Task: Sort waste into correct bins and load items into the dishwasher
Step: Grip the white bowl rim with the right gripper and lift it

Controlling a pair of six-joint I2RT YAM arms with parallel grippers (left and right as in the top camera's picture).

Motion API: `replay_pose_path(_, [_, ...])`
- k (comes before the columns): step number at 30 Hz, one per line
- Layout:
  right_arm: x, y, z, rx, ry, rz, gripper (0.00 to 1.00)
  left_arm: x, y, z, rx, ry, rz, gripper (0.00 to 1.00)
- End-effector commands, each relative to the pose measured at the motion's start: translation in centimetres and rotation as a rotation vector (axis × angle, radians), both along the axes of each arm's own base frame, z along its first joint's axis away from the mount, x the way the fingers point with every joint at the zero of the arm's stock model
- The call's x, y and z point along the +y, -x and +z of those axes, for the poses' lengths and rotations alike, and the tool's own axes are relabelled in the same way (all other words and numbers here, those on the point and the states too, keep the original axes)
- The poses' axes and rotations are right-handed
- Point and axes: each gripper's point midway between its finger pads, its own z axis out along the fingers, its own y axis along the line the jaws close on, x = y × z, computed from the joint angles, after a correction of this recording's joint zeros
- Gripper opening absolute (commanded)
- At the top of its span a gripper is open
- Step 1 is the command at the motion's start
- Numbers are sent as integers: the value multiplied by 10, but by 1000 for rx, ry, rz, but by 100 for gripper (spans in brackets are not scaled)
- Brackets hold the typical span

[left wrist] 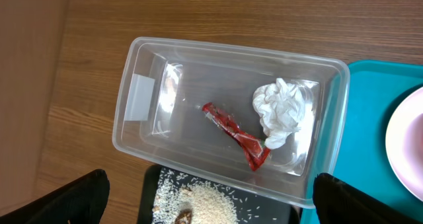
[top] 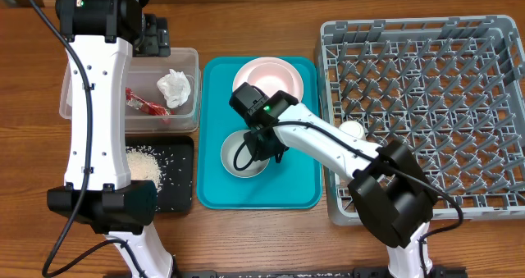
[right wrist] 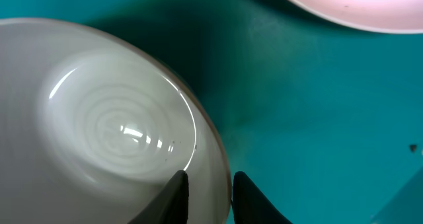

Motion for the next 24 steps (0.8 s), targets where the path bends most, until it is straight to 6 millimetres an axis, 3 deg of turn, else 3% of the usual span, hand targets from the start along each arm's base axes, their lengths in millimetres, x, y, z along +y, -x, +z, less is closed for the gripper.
replay_pose_path(1, [-2, 0, -7, 7, 8, -2, 25, 1, 2, 13, -32, -6, -11, 100])
replay_pose_path(12, [-1, -9, -6, -26, 6, -9, 19, 1, 2, 13, -33, -5, -11, 100])
replay_pose_path(18, [-11, -16, -6, -22, 10, -37, 17, 1, 2, 13, -33, -5, -10, 100])
replay_pose_path(24, [-11, -16, -6, -22, 9, -37, 4, 1, 2, 13, -33, -5, -10, 100])
